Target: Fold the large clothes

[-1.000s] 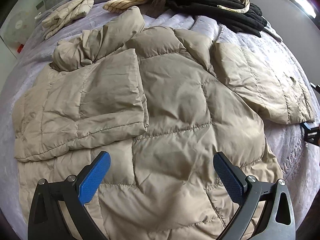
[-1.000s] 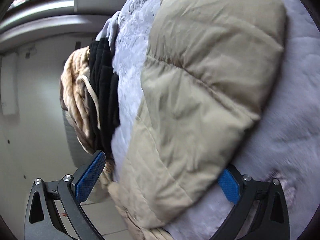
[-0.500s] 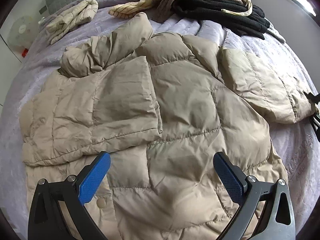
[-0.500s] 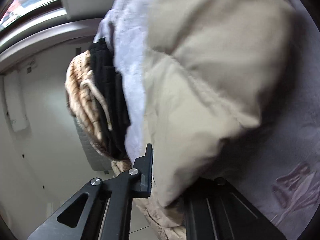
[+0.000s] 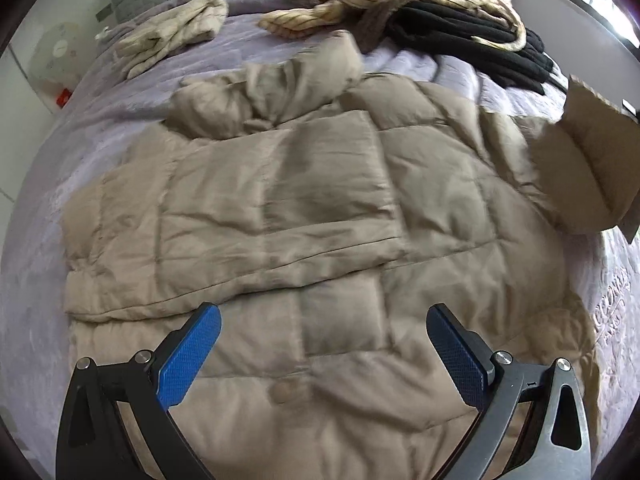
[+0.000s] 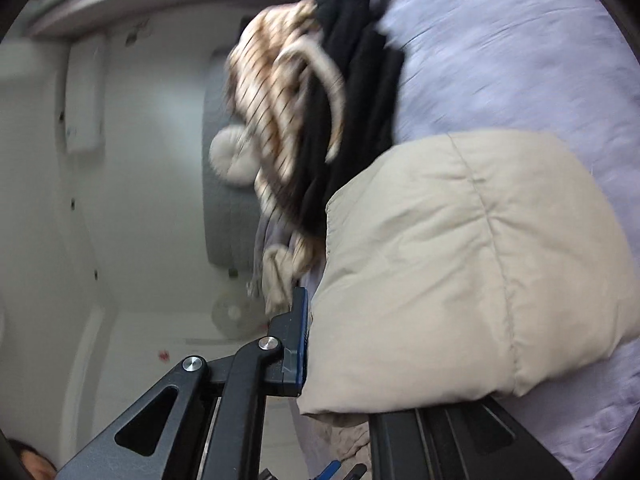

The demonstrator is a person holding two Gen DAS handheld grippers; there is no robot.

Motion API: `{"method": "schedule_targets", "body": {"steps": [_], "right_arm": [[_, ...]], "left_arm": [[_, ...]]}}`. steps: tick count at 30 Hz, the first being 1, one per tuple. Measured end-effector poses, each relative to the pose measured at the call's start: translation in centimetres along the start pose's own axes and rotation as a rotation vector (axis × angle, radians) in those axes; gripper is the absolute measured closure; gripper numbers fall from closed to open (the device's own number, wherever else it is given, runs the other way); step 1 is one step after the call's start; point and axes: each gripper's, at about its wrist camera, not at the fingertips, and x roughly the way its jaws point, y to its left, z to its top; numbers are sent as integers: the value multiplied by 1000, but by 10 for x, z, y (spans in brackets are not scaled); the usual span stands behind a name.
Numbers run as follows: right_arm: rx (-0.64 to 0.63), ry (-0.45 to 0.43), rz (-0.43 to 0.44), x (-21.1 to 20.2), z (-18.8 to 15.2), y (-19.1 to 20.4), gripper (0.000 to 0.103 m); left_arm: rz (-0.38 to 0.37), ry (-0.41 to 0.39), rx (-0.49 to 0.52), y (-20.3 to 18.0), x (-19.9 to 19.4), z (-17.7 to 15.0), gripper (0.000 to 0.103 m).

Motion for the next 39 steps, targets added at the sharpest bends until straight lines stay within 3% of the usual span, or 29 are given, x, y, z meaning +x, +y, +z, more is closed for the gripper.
{"method": "schedule_targets", "body": {"steps": [5, 10, 15, 17, 20, 21, 22, 24, 28, 30, 32, 33, 34, 36, 39], "right_arm": [[-124, 95, 3, 61, -46, 45, 94], [-317, 198, -72, 119, -97, 85, 94], [-617, 337, -321, 194, -176, 93, 93], [-676, 391, -428, 222, -204, 73, 91], [-687, 420, -532, 243, -220, 40, 89], [-682, 422, -540, 245, -221, 33, 77], [-661, 423, -531, 243, -220, 27, 56], [-634, 414, -504, 235, -215, 30, 32], [-600, 333, -488, 201, -206, 50, 30], [-536, 244, -483, 178, -190, 49, 30], [-447, 177, -494, 162, -169, 40, 32], [-405, 153, -501, 157, -158, 33, 55], [-376, 142, -507, 155, -151, 29, 95], [-391, 125, -489, 158, -147, 33, 97], [-590, 175, -458, 180, -176, 62, 97]], "left_arm": [[4, -3, -54, 48, -5, -9, 0], [37, -29, -115, 101, -12, -16, 0], [58, -62, -212, 147, -13, -16, 0], [56, -64, -236, 157, -9, -16, 0], [64, -60, -251, 166, -3, -15, 0], [63, -57, -255, 168, -1, -14, 0], [61, -56, -259, 168, 0, -14, 0], [50, -58, -262, 168, 2, -12, 0], [13, -68, -269, 166, 4, -5, 0], [-33, -83, -295, 168, 4, 1, 0], [-76, -95, -320, 171, 6, 8, 0], [-96, -101, -330, 172, 6, 11, 0], [-124, -109, -342, 175, 6, 13, 0], [-192, -123, -370, 183, 6, 18, 0], [-309, -131, -429, 200, 7, 19, 0]]}}
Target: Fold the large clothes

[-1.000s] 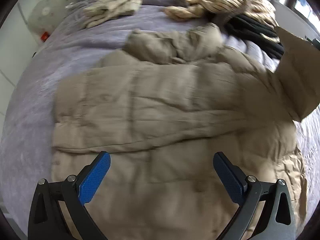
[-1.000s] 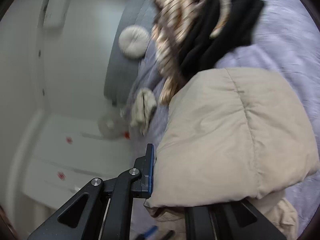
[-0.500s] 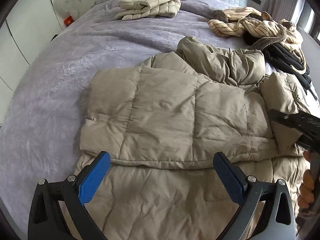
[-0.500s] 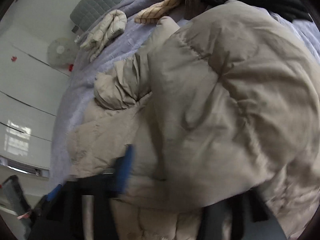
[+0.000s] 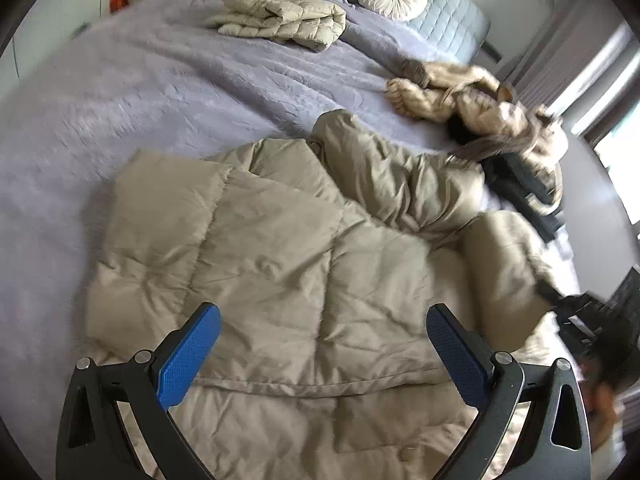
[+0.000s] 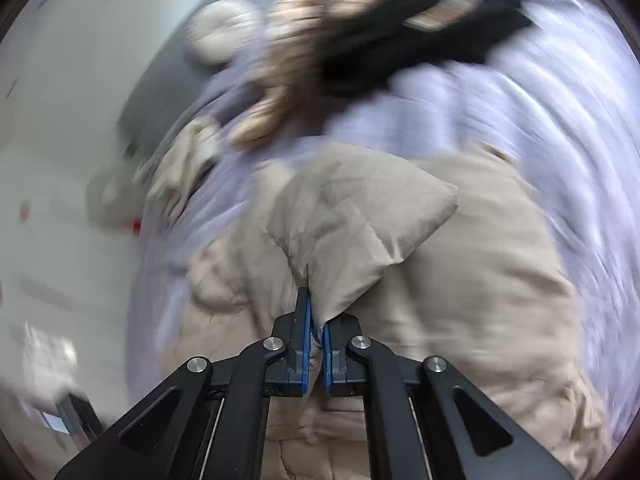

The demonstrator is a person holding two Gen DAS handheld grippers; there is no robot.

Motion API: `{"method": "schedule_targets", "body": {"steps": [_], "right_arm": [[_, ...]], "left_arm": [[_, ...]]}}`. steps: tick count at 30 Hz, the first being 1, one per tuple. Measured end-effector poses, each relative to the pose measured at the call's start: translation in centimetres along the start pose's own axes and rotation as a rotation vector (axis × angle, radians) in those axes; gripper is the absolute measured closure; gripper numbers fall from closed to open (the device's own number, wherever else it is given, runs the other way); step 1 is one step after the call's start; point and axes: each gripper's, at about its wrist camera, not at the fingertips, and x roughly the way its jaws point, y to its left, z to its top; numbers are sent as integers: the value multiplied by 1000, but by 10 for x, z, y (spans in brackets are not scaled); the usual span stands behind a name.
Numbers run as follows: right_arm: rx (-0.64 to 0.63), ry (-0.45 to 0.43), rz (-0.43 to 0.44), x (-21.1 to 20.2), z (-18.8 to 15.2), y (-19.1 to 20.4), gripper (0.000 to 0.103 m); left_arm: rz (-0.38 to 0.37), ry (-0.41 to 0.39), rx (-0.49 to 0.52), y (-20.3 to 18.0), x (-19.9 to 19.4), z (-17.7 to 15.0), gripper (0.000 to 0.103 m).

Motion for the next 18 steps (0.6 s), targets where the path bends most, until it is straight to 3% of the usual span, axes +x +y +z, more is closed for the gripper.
{"method": "schedule_targets", "body": {"steps": [5, 7, 8, 10, 14, 18], "right_arm": [[-307, 130, 63, 38, -34, 79, 94], [-359, 187, 63, 52, -49, 93, 88], [-384, 227, 63, 59, -57, 99, 80], [-407, 283, 55, 63, -69, 102, 32], [-453, 340, 40, 49, -85, 95, 29], [-331, 354, 4, 16, -77, 41, 29]], "left_arm": [[-157, 5, -91, 23, -8, 13, 0], [-230, 28, -120, 29, -6, 18, 0], [-262, 42, -134, 32, -4, 19, 0], [-332, 68, -168, 34, 3, 21, 0], [-402, 107, -190, 28, 16, 20, 0], [-375, 163, -163, 17, 37, 16, 0]]}}
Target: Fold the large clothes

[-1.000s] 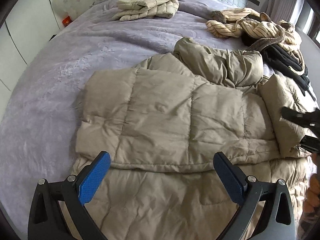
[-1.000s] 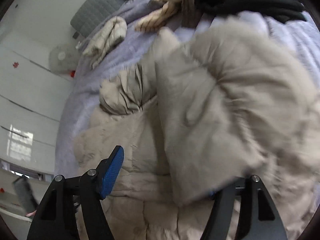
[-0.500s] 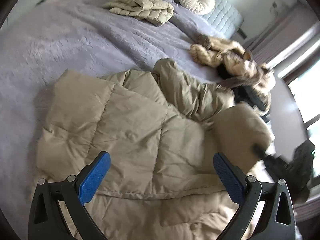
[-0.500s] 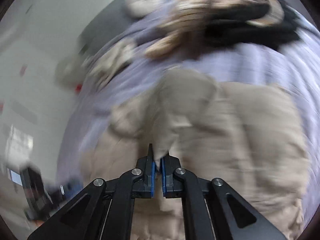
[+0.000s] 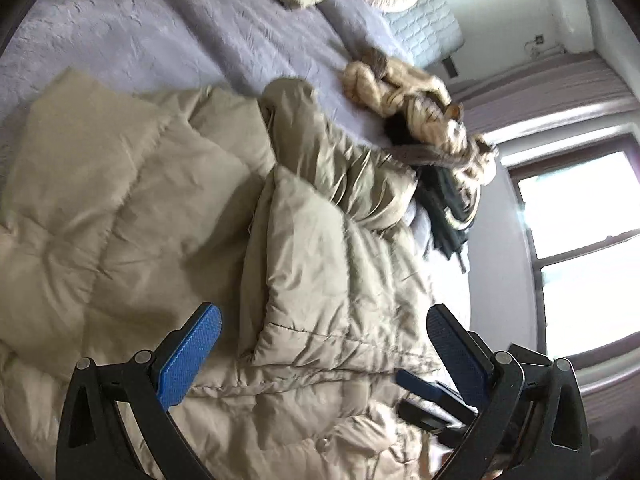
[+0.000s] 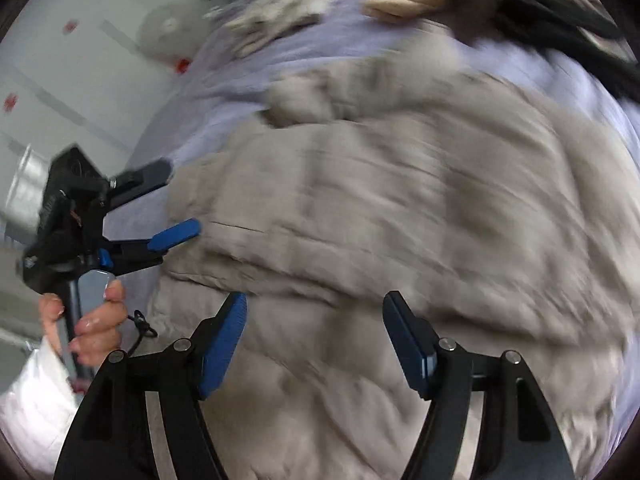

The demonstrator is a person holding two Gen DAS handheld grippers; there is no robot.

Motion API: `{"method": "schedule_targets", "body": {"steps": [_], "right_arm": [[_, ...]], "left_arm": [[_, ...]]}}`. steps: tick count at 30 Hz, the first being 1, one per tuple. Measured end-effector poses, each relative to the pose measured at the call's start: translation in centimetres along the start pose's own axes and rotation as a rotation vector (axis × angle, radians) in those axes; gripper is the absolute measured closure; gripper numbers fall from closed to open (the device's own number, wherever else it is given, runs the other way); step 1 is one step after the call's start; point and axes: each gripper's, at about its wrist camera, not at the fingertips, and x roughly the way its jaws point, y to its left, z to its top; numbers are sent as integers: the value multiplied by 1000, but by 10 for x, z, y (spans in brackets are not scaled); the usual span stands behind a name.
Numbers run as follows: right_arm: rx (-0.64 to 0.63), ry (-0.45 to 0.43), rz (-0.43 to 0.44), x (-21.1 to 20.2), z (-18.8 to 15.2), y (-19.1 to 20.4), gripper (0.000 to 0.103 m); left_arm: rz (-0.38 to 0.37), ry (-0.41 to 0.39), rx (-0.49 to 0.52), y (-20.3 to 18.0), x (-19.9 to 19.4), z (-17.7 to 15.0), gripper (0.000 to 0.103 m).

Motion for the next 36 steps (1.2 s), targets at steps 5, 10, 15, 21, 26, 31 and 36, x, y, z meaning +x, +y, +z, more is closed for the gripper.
{"method": "schedule_targets", "body": {"steps": [5, 10, 15, 21, 26, 31, 36], "right_arm": [[369, -38, 58, -43, -26, -107, 29], [586, -180, 109, -74, -32, -172, 39], [639, -235, 106, -78, -14, -196, 97], [506, -153, 9, -45, -16, -176, 97], [547, -159, 35, -45, -25, -181, 96], [417, -96, 10, -81, -26, -157, 92], [305, -305, -8, -146, -18, -150, 23]], "left_arm": [[68, 69, 20, -1, 31, -2, 0], [132, 81, 74, -13, 48, -6, 23], [131, 57, 122, -22, 37, -18, 93], [246, 64, 147, 1, 29, -35, 92], [329, 20, 137, 7, 7, -28, 82], [412, -35, 168, -3, -28, -20, 82], [341, -33, 216, -36, -15, -15, 82]]}}
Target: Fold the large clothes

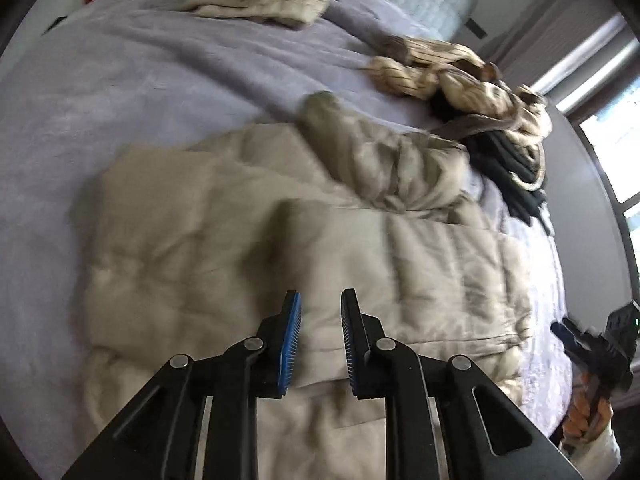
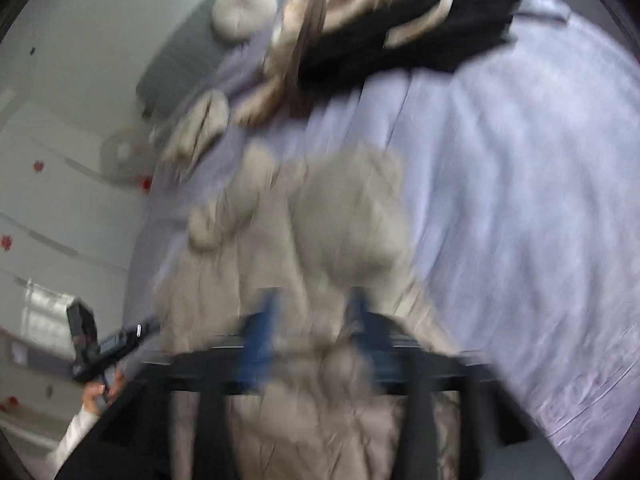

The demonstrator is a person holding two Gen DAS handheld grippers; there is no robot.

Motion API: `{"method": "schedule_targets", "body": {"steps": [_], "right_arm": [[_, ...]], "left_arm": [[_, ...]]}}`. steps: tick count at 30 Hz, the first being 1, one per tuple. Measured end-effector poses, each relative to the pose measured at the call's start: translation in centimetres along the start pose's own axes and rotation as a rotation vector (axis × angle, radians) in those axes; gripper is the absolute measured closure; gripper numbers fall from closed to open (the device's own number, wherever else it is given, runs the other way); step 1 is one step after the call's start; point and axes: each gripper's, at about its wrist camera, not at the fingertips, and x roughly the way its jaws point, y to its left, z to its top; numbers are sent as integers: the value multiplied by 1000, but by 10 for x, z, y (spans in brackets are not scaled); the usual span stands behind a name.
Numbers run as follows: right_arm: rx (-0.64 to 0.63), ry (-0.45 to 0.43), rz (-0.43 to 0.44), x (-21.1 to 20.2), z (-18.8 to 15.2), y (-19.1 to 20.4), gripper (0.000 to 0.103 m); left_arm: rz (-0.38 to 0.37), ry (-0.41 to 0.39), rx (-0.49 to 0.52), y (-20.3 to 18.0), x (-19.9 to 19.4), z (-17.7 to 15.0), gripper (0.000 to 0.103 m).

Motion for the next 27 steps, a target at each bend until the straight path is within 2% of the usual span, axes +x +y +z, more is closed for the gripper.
{"method": "schedule_targets", "body": {"steps": [1, 3, 5, 6, 9, 11, 12, 13, 15, 17, 19, 20, 21, 23, 25, 27], "right_arm": [[14, -41, -17, -3, 10, -7, 17], [136, -40, 0, 12, 34, -38, 20], [320, 6, 113, 35, 43, -70, 33], [391, 21, 152, 46, 45, -82, 44], [612, 75, 339, 93, 43, -120, 48], [737, 112, 419, 120, 37, -134, 54], [765, 120, 446, 127, 36, -135, 73], [754, 124, 464, 132, 38, -128, 84], [574, 107, 432, 119, 53, -103, 91], [372, 104, 392, 104, 74, -77, 93], [230, 101, 284, 98, 86, -64, 95], [171, 106, 200, 99, 90, -61, 95], [138, 111, 136, 101, 91, -62, 96], [71, 130, -84, 116, 91, -70, 99], [94, 127, -207, 120, 89, -84, 100], [167, 98, -181, 112, 86, -91, 100]], "left_arm": [[-5, 6, 6, -8, 7, 2, 82], [39, 21, 24, -22, 23, 5, 82], [86, 34, 21, -24, 44, 5, 82], [98, 42, 11, -24, 54, 5, 82], [93, 72, -14, -10, 71, -1, 82], [97, 70, 5, -6, 75, -4, 82], [102, 73, 16, -6, 76, -6, 82], [111, 75, 24, -6, 77, -7, 82], [129, 82, 31, -5, 80, -8, 82], [133, 86, 23, -5, 81, -8, 82], [152, 84, 34, -9, 83, -8, 82], [169, 81, 47, -13, 84, -9, 82], [181, 80, 56, -18, 87, -9, 82], [197, 81, 66, -23, 91, -10, 82], [215, 83, 64, -25, 94, -10, 82], [217, 84, 65, -25, 92, -9, 82]]}}
